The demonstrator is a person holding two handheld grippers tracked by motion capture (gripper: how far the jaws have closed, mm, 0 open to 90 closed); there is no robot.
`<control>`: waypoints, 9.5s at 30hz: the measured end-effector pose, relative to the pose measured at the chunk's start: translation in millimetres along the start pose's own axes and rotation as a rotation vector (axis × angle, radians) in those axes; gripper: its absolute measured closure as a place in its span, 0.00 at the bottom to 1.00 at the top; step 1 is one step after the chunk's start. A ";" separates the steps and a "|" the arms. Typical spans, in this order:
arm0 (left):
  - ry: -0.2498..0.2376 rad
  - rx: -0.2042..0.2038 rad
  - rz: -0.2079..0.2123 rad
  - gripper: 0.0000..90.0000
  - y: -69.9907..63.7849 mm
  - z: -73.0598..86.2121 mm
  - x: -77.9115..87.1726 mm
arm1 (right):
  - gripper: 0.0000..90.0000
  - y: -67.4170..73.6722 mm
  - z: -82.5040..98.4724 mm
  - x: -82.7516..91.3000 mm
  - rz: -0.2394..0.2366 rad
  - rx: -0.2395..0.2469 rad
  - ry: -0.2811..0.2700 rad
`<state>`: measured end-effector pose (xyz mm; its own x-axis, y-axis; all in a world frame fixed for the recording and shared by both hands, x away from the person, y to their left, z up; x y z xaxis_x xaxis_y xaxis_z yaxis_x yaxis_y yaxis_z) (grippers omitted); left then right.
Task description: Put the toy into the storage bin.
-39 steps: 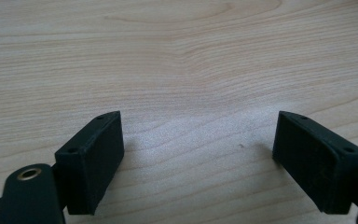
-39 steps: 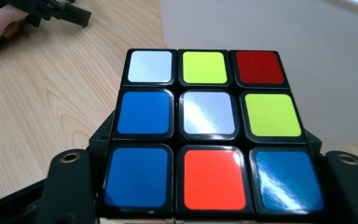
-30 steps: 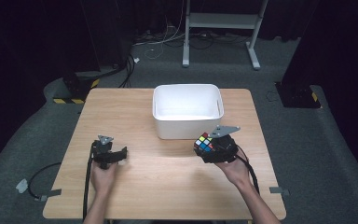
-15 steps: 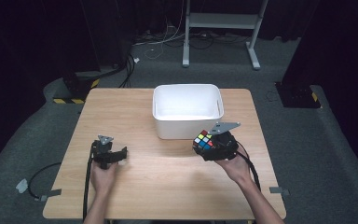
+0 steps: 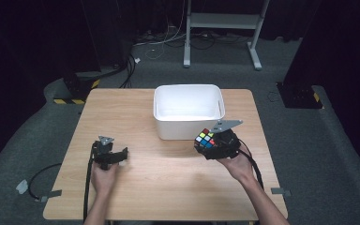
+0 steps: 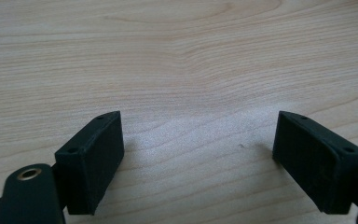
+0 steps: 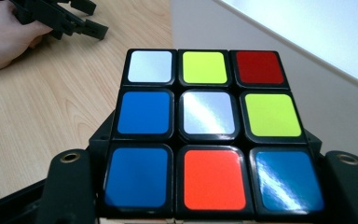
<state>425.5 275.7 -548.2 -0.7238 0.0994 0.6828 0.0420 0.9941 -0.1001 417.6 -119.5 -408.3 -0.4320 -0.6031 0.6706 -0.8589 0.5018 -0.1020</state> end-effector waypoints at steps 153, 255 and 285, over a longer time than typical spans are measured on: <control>-0.004 0.000 0.006 0.18 -0.4 1.0 0.8 | 0.38 -113.2 -102.7 -55.5 0.115 -0.175 -0.016; -0.003 -0.001 0.008 0.18 -0.3 0.8 0.6 | 0.38 -106.5 -84.6 -83.7 0.142 -0.258 0.126; -0.003 -0.001 0.007 0.18 -0.3 0.7 0.5 | 0.37 -90.3 -71.5 -74.4 0.154 -0.249 0.076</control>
<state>424.6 275.4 -548.4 -0.7256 0.1063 0.6798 0.0480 0.9934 -0.1041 547.0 -75.6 -396.4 -0.5217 -0.4649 0.7153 -0.6871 0.7260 -0.0293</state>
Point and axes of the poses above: each handheld gripper's, and its own axes: x roughly backward along the jaws, z roughly out of its underside, y roughly to its left, the point moved 3 cm from there along -x, roughly forward along the jaws, and after that the axes turned 8 degrees about x, right-handed, at the moved point
